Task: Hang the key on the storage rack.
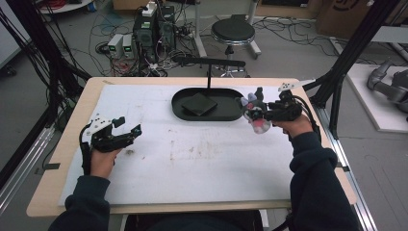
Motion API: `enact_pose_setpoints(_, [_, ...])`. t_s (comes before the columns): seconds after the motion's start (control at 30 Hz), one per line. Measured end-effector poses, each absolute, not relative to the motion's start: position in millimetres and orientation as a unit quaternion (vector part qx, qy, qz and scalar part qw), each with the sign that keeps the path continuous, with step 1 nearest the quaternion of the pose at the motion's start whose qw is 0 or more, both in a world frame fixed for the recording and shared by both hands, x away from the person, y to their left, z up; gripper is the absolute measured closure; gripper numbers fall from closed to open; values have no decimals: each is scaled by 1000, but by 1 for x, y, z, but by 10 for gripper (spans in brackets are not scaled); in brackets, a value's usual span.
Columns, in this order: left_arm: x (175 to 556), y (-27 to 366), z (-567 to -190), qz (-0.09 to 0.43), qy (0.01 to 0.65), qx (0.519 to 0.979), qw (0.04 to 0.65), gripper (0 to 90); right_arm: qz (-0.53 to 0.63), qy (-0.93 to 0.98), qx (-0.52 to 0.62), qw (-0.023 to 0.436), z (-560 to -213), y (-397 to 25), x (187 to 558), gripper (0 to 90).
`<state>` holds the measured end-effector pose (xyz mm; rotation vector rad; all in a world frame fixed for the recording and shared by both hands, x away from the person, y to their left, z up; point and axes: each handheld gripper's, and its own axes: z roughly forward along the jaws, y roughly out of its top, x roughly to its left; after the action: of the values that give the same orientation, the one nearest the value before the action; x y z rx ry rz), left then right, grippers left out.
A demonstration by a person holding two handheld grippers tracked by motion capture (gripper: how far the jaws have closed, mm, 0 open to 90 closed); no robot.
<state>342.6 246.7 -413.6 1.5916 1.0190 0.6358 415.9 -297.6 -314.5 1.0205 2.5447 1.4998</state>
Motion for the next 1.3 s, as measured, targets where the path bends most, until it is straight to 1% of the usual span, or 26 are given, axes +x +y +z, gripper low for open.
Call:
enact_pose_setpoints(0.2, [342,246,-412,271,425,671,543,236,494,807,324,6,-299,-284,438,441])
enact_pose_setpoints(0.53, [344,246,-413,271,424,669,546,237,513,789,337,2,-291,-273,465,441])
enact_pose_setpoints(0.7, [344,246,-413,272,423,670,546,236,526,778,343,10,-284,-267,485,440])
enact_pose_setpoints(0.93, [343,247,-413,273,423,670,545,237,544,755,365,4,-283,-274,501,440])
enact_pose_setpoints(1.13, [343,247,-412,275,421,671,545,236,534,754,383,0,-289,-274,508,439])
enact_pose_setpoints(1.3, [343,247,-413,274,420,671,545,236,540,747,387,5,-291,-272,512,439])
